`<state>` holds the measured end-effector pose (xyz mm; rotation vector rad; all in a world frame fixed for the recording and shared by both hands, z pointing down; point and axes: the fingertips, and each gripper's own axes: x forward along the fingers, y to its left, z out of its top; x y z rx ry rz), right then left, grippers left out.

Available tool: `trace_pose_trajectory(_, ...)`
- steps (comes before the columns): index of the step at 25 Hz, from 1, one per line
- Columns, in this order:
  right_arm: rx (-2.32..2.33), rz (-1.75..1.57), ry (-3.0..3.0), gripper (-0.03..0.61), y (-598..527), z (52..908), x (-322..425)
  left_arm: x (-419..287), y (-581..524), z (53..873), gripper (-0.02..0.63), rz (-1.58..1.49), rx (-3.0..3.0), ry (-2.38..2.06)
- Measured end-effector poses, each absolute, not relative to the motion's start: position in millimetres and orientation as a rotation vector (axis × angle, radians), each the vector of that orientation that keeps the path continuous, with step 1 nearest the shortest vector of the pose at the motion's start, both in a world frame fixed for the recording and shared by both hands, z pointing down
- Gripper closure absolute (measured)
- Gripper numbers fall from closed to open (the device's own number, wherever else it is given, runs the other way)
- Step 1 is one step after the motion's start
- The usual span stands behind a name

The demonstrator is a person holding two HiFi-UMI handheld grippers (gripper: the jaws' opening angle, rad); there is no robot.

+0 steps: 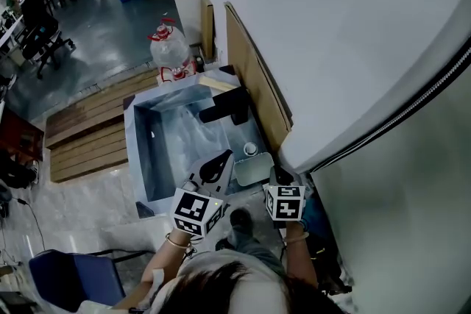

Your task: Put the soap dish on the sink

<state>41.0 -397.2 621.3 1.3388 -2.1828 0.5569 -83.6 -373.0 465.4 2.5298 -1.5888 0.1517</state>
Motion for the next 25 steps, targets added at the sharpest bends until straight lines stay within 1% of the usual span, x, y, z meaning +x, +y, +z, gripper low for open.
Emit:
trace_pose_trajectory(9,1.316,0.594,-2.172,0.546,-407,644,43,-78,-386,469,0.604,0.172,2.526,-1.58)
trace_pose_trajectory(25,1.292,0.645,-2.175,0.546,-410,656,40,-80,-397,473,0.604,0.173,2.477,-1.622)
